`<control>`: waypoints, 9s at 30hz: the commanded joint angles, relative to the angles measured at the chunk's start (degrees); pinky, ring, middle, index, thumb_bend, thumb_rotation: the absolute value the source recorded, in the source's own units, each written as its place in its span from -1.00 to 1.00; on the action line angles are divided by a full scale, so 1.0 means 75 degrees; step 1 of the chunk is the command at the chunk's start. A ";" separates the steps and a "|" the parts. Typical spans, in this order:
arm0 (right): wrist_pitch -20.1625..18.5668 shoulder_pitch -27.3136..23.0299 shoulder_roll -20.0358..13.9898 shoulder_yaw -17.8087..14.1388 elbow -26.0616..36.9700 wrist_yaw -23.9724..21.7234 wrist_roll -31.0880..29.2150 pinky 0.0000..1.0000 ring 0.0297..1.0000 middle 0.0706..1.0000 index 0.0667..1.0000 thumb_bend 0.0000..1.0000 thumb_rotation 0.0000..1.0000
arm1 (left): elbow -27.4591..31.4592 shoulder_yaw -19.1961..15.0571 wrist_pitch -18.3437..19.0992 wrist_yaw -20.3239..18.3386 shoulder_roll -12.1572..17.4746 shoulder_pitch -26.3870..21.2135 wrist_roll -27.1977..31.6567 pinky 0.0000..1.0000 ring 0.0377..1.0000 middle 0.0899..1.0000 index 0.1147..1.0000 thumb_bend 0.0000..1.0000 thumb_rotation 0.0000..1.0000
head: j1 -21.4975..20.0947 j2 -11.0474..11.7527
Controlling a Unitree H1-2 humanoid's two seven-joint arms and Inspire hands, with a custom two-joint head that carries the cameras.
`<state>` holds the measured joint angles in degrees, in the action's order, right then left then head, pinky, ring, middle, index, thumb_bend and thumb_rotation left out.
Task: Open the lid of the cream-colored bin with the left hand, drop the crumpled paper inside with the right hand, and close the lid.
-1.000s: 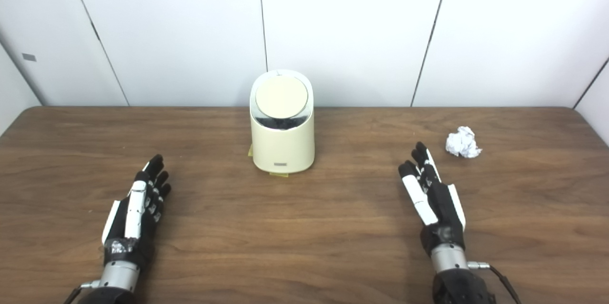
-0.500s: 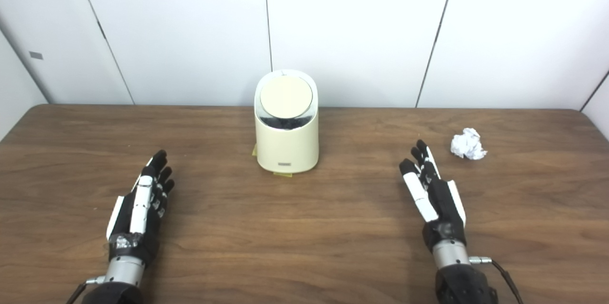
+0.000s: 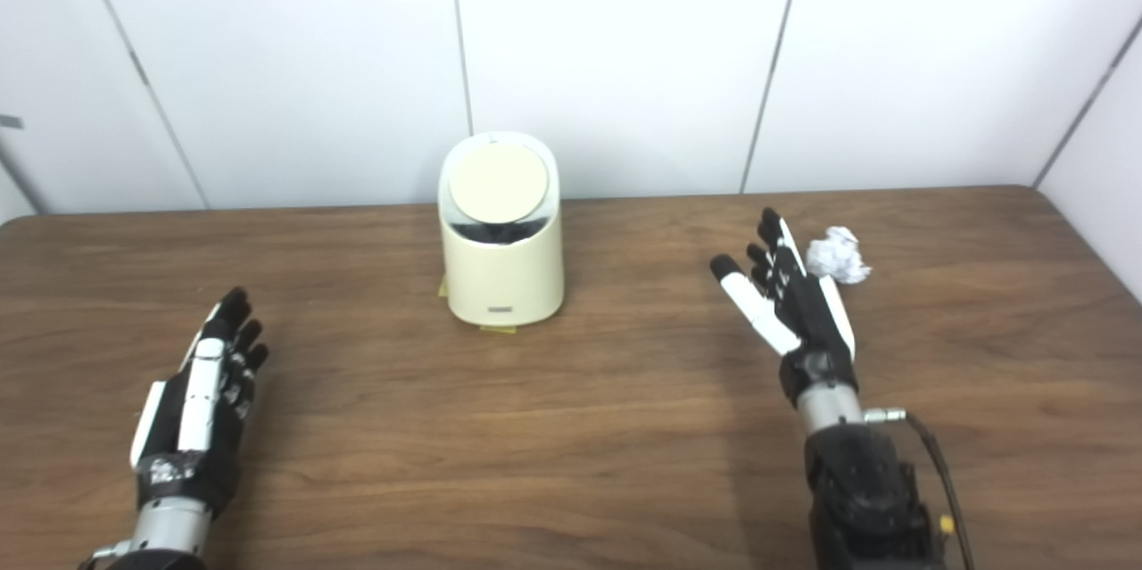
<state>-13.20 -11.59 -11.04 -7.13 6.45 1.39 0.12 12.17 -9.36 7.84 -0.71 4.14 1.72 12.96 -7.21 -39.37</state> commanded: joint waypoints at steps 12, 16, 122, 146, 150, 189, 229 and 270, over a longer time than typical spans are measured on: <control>-0.0061 0.0086 0.0539 0.0136 0.0490 -0.0165 -0.0453 0.86 0.84 0.93 0.93 0.42 0.18 | 0.0387 0.0171 -0.0030 0.0040 0.0047 -0.0373 -0.0198 1.00 1.00 1.00 1.00 -0.08 0.63 | 0.0446 -0.0048; -0.0116 0.0093 0.0629 0.0185 0.0527 -0.0229 -0.0548 0.88 0.84 0.92 0.95 0.38 0.23 | 0.0505 0.0205 0.0188 0.0090 0.0112 -0.0544 -0.0356 1.00 1.00 1.00 1.00 -0.01 0.64 | 0.0515 -0.0055; 0.0239 0.0464 0.1100 0.0297 0.0031 -0.0059 -0.0700 1.00 0.95 1.00 0.99 0.38 0.72 | -0.5179 0.4719 0.1345 -0.3571 0.1078 -0.8843 -0.7503 0.68 0.90 0.98 0.91 0.90 -0.76 | 0.0743 0.0301; 0.0322 0.0588 0.1044 0.0318 0.0123 -0.0086 -0.0784 1.00 0.96 1.00 1.00 0.50 0.84 | -0.5153 0.5872 0.0169 -0.3032 0.1273 -0.8287 -0.8483 1.00 0.96 0.90 0.88 0.98 -0.82 | 0.0707 0.0272; 0.0221 0.0569 0.1076 0.0311 0.0185 -0.0071 -0.0821 1.00 0.95 1.00 0.99 0.49 0.81 | -0.4249 0.4562 0.1081 -0.3451 0.1129 -0.8107 -0.7289 0.72 0.87 0.88 0.83 0.79 -0.69 | 0.0676 0.0279; 0.0299 -0.0183 -0.0452 0.0058 0.0804 0.0083 0.0822 0.72 0.85 0.88 0.88 0.50 -0.19 | 0.0537 0.0423 0.0745 -0.0694 -0.0112 -0.1129 -0.1862 1.00 0.99 0.98 1.00 0.05 0.80 | -0.0114 0.0319; -0.1781 -0.2601 -0.2788 0.1740 -0.2233 -0.1408 0.5338 0.39 0.69 0.78 0.75 0.86 -0.67 | 0.1012 0.0637 0.1287 -0.0703 0.0591 -0.0870 -0.1392 1.00 1.00 1.00 1.00 -0.21 0.68 | -0.2316 0.0565; -0.1822 -0.3467 -0.3237 0.3002 -0.3651 -0.1651 0.6047 0.06 0.38 0.41 0.54 0.81 -0.72 | 0.1794 0.0990 0.1872 -0.0656 0.0640 -0.0568 -0.2104 1.00 1.00 1.00 1.00 -0.24 0.62 | -0.2011 0.0288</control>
<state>-26.64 -34.98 -34.09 15.24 -22.32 -10.59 43.90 22.66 -2.07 22.12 -6.38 9.04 -0.70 -2.53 -22.32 -37.18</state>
